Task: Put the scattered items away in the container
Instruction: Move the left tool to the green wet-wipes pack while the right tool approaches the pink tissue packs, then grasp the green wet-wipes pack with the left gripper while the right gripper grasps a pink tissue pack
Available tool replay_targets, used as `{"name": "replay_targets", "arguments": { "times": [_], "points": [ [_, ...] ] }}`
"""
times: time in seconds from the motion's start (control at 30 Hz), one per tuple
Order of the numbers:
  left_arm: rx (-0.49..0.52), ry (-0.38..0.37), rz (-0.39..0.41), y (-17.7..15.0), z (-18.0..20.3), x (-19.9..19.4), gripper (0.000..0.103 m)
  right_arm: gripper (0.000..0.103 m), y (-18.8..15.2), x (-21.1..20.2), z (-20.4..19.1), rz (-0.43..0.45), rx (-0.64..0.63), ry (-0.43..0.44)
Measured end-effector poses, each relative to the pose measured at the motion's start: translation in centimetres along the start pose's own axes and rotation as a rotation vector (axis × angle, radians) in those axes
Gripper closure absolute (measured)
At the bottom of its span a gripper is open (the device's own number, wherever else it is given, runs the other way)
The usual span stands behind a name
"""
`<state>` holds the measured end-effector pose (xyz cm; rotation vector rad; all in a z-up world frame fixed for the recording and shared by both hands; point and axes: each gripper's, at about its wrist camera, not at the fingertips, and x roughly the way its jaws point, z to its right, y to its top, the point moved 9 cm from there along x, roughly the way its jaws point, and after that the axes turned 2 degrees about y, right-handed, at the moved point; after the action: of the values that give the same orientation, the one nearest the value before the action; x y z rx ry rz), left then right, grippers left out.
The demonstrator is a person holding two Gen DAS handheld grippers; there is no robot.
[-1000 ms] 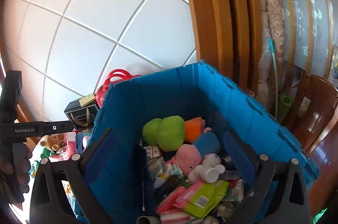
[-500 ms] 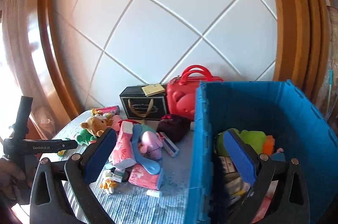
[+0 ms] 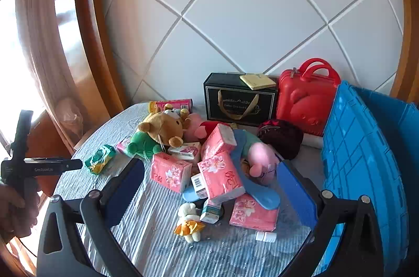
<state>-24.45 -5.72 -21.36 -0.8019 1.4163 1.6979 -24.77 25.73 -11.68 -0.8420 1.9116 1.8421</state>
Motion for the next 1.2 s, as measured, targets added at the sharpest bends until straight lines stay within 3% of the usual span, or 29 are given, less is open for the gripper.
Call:
{"name": "replay_targets", "arguments": {
  "times": [0.33,0.6,0.87,1.1,1.2],
  "points": [
    [-0.004,0.061,-0.011,1.0,-12.7,6.5,0.017,0.0,-4.8,6.8,-8.9,-0.085,-0.052,0.049],
    [0.019,0.09,-0.031,3.0,-19.9,13.9,0.017,0.0,-7.9,15.3,-11.1,-0.17,-0.084,0.006],
    [0.086,0.093,-0.057,3.7,-22.8,20.1,0.016,0.0,-7.6,22.7,-12.4,-0.226,-0.168,-0.031],
    [0.152,0.081,-0.112,4.4,-22.9,25.2,0.016,0.0,-9.7,22.9,-14.0,-0.255,-0.176,-0.02],
    [0.195,0.119,-0.108,4.9,-22.6,26.6,0.008,0.0,-10.5,23.3,-14.0,-0.271,-0.18,-0.034]
  ]
}}
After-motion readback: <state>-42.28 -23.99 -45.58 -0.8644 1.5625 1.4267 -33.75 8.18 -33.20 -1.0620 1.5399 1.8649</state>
